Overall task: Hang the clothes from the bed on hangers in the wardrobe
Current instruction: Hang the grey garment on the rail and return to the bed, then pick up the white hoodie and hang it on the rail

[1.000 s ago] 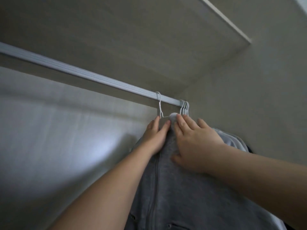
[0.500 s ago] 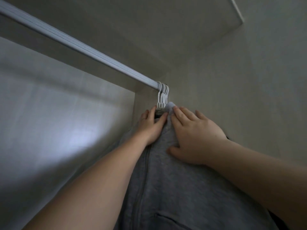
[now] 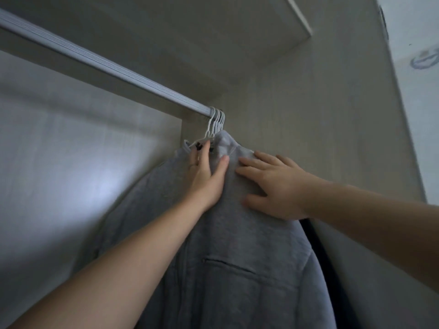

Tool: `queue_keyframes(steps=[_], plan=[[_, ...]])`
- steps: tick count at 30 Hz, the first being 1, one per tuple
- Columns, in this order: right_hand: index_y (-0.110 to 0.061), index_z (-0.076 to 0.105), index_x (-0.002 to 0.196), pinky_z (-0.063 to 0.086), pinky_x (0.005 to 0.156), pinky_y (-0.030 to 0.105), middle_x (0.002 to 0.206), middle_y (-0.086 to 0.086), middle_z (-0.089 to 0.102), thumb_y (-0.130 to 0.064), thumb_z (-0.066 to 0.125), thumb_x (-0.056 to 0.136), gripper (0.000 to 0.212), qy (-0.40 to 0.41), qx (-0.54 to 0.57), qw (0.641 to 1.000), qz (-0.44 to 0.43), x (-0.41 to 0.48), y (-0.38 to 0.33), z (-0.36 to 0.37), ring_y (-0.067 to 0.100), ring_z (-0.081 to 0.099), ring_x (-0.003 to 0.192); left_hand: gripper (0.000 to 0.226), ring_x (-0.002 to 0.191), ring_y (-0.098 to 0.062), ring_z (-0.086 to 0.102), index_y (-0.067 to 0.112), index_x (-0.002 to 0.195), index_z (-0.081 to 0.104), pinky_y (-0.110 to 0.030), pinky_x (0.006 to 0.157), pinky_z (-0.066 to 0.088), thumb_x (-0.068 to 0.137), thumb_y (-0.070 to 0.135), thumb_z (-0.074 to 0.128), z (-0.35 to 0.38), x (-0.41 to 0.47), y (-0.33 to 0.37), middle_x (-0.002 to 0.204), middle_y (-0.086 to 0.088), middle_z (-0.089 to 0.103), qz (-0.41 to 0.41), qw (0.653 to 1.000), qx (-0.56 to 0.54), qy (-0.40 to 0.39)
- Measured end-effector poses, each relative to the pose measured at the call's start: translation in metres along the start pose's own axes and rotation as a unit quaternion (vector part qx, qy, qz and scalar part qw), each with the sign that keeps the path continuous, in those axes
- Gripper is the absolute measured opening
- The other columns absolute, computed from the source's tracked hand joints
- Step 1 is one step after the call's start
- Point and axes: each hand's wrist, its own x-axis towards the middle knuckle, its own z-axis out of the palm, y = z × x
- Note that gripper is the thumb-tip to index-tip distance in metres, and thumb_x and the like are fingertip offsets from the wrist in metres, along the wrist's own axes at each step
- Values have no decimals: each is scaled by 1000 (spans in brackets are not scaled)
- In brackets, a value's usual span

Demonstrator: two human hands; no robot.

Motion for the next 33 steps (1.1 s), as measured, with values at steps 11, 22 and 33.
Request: queue_keyframes(steps=[11, 22, 33], plan=[[-32, 15, 155, 13, 118, 56, 160, -6, 24, -55, 30, 95, 67, 90, -54, 994, 5, -234, 78, -43, 22, 12, 150, 65, 154, -29, 9, 24, 156, 28, -53, 121, 18, 98, 50, 39, 36, -144, 165, 165, -5, 23, 342, 929, 123, -68], [-35, 7, 156, 5, 121, 51, 163, -11, 7, -59, 28, 95, 68, -101, 28, 963, 247, -592, 164, -5, 13, -4, 151, 65, 154, -14, -7, 39, 156, 18, -48, 124, 6, 96, 61, 32, 234, -409, 301, 167, 8, 9, 228, 919, -35, -320], [-41, 5, 154, -8, 120, 40, 159, -21, -5, -62, 30, 95, 68, -215, 55, 758, 613, -900, 140, 30, 10, -12, 149, 74, 153, -7, -8, 43, 154, 20, -44, 125, 9, 86, 72, 27, 394, -706, 394, 165, 13, 13, 21, 773, -197, -602]])
